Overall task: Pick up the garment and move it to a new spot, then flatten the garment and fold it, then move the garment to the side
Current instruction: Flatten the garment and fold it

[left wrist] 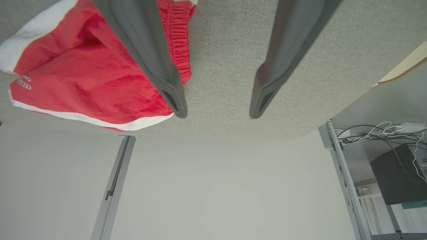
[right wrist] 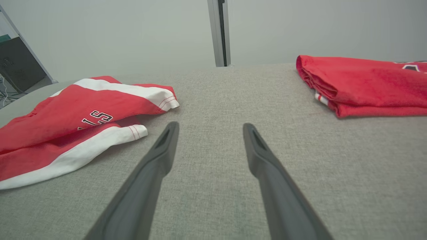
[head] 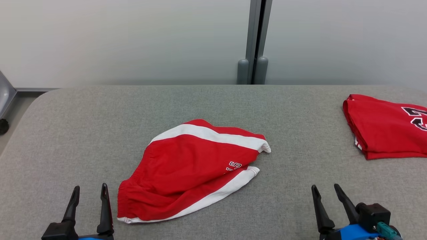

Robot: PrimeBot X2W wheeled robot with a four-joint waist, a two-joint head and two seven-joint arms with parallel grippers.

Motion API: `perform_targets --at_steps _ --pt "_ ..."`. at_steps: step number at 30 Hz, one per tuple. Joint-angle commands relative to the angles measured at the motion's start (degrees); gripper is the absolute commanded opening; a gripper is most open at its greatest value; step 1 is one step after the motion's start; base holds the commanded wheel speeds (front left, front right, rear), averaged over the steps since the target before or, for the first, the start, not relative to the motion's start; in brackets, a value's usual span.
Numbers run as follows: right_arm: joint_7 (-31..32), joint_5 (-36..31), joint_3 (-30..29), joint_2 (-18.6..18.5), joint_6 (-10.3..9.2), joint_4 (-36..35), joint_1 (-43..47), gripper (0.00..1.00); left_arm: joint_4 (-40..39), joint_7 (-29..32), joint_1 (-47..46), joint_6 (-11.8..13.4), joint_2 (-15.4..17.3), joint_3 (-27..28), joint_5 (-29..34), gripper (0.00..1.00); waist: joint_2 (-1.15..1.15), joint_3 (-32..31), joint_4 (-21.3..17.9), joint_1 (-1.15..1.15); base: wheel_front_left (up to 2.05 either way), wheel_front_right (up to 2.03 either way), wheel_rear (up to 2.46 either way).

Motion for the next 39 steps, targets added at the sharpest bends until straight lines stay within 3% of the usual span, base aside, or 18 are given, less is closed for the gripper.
perform_targets --at_steps 1,11,27,34,39 --pt "-0.2 0.5 0.0 -0.1 0.02 0.3 0.7 1.00 0.1 -0.3 0.4 -0.4 -0.1 0.2 0.8 1.00 0.00 -0.4 -0.2 0.00 0.00 0.00 0.00" --pt "-0.2 0.2 0.4 -0.1 0.02 0.2 1.7 1.00 3.8 -0.3 -0.9 -2.4 -0.2 -0.3 3.6 1.00 0.00 -1.6 -1.1 0.00 0.00 0.00 0.00" --pt "-0.2 0.3 0.2 -0.1 0.02 0.0 1.9 1.00 5.2 -0.3 -1.5 -3.1 -0.6 0.5 4.0 1.00 0.00 -1.5 -1.2 0.00 0.00 0.00 0.00" --pt "-0.2 0.2 4.3 -0.1 0.02 0.4 -1.5 1.00 8.6 -0.3 -1.7 -3.4 -0.2 -0.4 3.4 1.00 0.00 -0.3 -0.5 0.00 0.00 0.00 0.00" --pt "-0.2 -0.4 8.2 -0.1 0.02 4.5 -7.5 1.00 12.6 -0.3 -2.2 -3.3 0.4 -2.6 3.1 1.00 0.00 1.5 0.1 0.00 0.00 0.00 0.00"
